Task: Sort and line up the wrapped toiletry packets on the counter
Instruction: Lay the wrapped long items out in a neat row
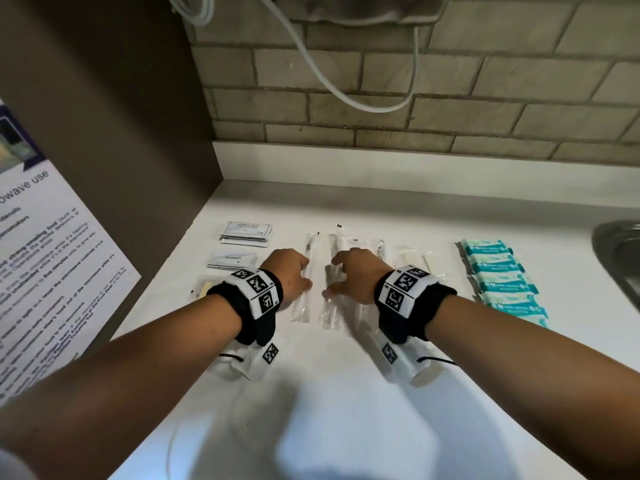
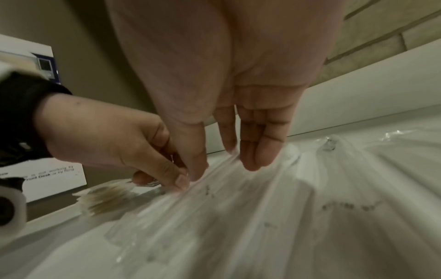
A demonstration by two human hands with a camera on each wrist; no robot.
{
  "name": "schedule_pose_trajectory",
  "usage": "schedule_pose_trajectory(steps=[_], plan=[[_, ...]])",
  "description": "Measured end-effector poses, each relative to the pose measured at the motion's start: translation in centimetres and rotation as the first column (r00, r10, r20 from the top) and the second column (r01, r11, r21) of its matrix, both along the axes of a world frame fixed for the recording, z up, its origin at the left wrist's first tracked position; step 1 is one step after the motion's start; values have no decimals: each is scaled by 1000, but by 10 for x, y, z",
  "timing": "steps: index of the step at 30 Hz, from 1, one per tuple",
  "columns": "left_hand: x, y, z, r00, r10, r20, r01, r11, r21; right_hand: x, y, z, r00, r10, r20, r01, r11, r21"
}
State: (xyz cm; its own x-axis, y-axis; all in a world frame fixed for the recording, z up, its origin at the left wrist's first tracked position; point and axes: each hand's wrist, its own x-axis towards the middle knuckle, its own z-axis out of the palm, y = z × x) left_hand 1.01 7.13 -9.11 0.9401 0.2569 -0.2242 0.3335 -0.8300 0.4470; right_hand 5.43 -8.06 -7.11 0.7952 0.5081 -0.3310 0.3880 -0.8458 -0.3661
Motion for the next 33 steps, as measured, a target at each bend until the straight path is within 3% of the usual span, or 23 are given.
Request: schedule_pose_trajectory(steps=[6, 9, 13, 15, 25, 30, 33], plan=[[4, 5, 2, 992, -22, 124, 24, 1000, -12, 8, -18, 12, 997, -57, 48, 51, 992, 113], [8, -6, 7, 976, -131, 177, 134, 991, -4, 15, -24, 18, 994, -94, 54, 86, 987, 136], [17, -26, 8, 923, -384, 29, 375, 913, 161, 17, -36, 20, 998, -65, -2, 65, 997, 50], [17, -26, 6, 907, -416, -65, 419, 874, 245, 14, -40, 18, 999, -18, -32, 18, 1000, -3], [-2, 2, 2, 908, -399, -128, 419, 849, 322, 2, -11, 7, 990, 134, 31, -130, 986, -106], [-7, 3, 2, 922, -384, -55, 384, 882, 273, -3, -1, 10, 961, 259, 98, -237, 952, -195], [-7, 0, 3, 951, -301, 62, 285, 939, 194, -2, -4, 9, 973, 215, 89, -200, 967, -158]])
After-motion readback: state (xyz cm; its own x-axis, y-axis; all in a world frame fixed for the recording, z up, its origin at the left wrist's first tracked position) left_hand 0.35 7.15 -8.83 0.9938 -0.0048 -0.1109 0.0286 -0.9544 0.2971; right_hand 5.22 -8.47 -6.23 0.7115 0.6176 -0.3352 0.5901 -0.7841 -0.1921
